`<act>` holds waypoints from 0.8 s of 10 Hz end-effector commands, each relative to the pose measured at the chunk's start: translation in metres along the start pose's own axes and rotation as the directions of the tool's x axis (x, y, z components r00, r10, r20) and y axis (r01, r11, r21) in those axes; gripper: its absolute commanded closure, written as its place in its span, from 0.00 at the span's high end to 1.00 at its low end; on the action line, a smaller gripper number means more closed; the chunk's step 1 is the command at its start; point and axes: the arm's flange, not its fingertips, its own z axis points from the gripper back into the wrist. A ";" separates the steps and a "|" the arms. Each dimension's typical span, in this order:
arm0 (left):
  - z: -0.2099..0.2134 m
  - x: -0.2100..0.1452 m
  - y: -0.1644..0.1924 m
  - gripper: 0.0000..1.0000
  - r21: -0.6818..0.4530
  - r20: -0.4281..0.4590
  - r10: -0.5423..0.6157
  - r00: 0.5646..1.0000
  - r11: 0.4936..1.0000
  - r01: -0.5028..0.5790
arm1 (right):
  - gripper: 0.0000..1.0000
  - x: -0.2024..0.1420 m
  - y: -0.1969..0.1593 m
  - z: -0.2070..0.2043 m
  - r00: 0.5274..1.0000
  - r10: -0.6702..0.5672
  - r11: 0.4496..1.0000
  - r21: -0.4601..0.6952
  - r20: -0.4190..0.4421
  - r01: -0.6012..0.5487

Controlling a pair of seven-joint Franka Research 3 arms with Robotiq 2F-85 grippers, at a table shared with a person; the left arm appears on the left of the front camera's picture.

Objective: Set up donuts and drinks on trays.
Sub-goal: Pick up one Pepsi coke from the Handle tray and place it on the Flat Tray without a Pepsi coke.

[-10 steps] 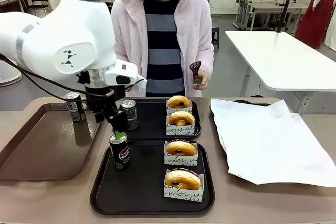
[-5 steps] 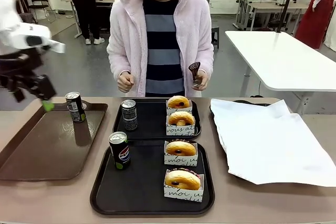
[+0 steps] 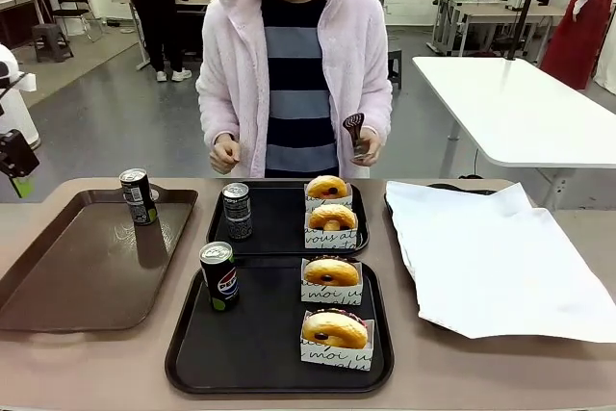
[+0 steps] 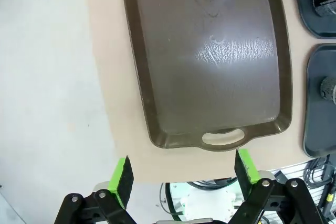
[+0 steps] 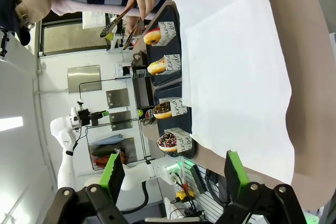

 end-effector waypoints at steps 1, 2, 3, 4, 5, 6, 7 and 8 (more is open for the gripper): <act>0.005 -0.002 0.003 1.00 -0.008 0.012 -0.015 1.000 1.000 0.015 | 1.00 0.000 -0.001 -0.001 1.000 0.011 1.000 0.018 0.006 -0.011; 0.005 -0.002 0.003 1.00 -0.008 0.012 -0.015 1.000 1.000 0.015 | 1.00 0.000 -0.001 -0.001 1.000 0.011 1.000 0.018 0.006 -0.011; 0.005 -0.002 0.003 1.00 -0.008 0.012 -0.015 1.000 1.000 0.015 | 1.00 0.000 -0.001 -0.001 1.000 0.011 1.000 0.018 0.006 -0.011; 0.005 -0.002 0.003 1.00 -0.008 0.012 -0.015 1.000 1.000 0.015 | 1.00 0.000 -0.001 -0.001 1.000 0.011 1.000 0.018 0.006 -0.011; 0.002 0.000 -0.001 1.00 0.000 0.004 -0.002 1.000 1.000 0.002 | 1.00 0.000 -0.001 -0.001 1.000 0.011 1.000 0.018 0.006 -0.011; 0.007 0.013 0.024 1.00 -0.255 -0.110 -0.022 0.994 0.967 -0.007 | 1.00 0.000 -0.001 -0.001 1.000 0.011 1.000 0.018 0.006 -0.011; 0.012 0.025 0.061 1.00 -0.506 -0.184 -0.070 0.980 0.862 -0.033 | 1.00 0.000 -0.001 -0.001 1.000 0.011 1.000 0.018 0.006 -0.011; 0.013 0.021 0.085 1.00 -0.634 -0.157 -0.098 0.983 0.773 -0.025 | 1.00 0.000 -0.001 -0.001 1.000 0.011 1.000 0.018 0.006 -0.011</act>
